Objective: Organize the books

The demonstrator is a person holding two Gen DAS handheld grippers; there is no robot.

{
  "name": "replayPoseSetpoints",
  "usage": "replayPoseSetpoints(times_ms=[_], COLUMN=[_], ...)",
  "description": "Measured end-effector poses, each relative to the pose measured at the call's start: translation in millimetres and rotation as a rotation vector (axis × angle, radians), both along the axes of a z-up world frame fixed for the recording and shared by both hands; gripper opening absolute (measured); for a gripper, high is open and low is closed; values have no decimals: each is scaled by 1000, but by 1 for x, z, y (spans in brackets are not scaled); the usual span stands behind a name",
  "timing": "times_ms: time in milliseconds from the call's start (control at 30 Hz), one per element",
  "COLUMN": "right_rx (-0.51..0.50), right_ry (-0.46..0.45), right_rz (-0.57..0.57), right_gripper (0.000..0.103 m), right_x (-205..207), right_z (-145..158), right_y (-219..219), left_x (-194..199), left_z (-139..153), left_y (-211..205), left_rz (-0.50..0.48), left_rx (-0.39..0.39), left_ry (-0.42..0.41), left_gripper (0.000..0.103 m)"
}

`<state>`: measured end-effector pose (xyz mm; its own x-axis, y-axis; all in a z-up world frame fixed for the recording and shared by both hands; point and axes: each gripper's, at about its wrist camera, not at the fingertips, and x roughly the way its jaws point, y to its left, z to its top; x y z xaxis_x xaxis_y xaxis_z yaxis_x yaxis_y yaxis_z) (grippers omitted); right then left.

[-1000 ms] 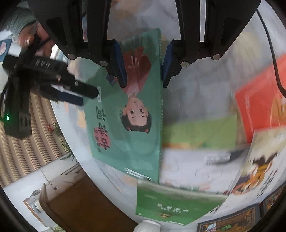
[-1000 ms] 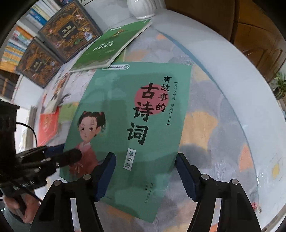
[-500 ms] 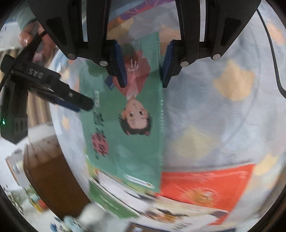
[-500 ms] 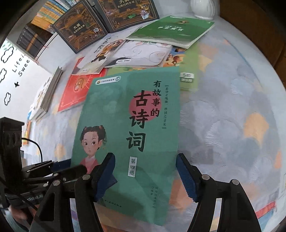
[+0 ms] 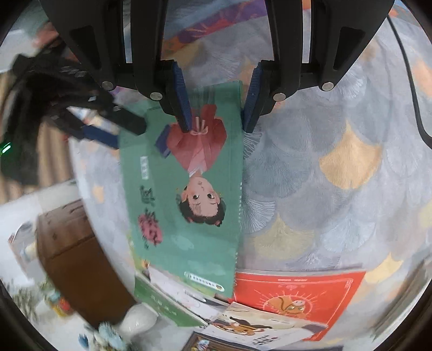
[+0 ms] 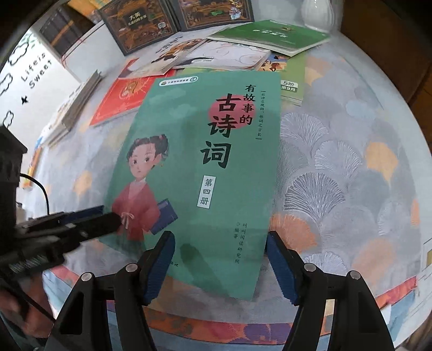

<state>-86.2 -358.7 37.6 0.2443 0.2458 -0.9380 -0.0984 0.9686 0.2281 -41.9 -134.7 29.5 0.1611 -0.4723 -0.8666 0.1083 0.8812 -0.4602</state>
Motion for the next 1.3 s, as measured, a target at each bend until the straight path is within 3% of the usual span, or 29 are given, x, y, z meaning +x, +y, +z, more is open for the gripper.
replayPoseSetpoints(times_ms=[167, 300, 333, 467, 567, 633, 800, 967, 1200, 1300], right_rx=[80, 121, 122, 125, 147, 201, 408, 537, 805, 870], right_ry=[10, 10, 7, -1, -1, 17, 85, 87, 174, 193], right_rz=[-34, -41, -39, -32, -43, -70, -193, -293, -351, -391], right_gripper=[69, 69, 69, 70, 70, 69, 69, 71, 72, 61], right_x=[2, 2, -1, -2, -5, -4, -6, -18, -15, -9], right_z=[-4, -4, -3, -3, -2, -3, -5, -3, -30, -38], right_y=[-14, -19, -22, -21, -25, -34, -73, -114, -120, -111], left_x=[-1, 3, 6, 8, 12, 18, 25, 25, 22, 18], left_z=[18, 10, 3, -10, -17, -20, -8, -2, -5, -9], left_y=[21, 21, 16, -6, -19, -27, -32, -28, -29, -25], left_rz=[82, 135, 159, 145, 143, 128, 126, 146, 176, 187], left_rx=[-337, -480, -486, -323, -273, -295, -436, -580, -655, -651], left_ry=[13, 75, 92, 90, 108, 123, 143, 195, 244, 260], left_gripper=[35, 35, 33, 12, 11, 11, 11, 11, 11, 11])
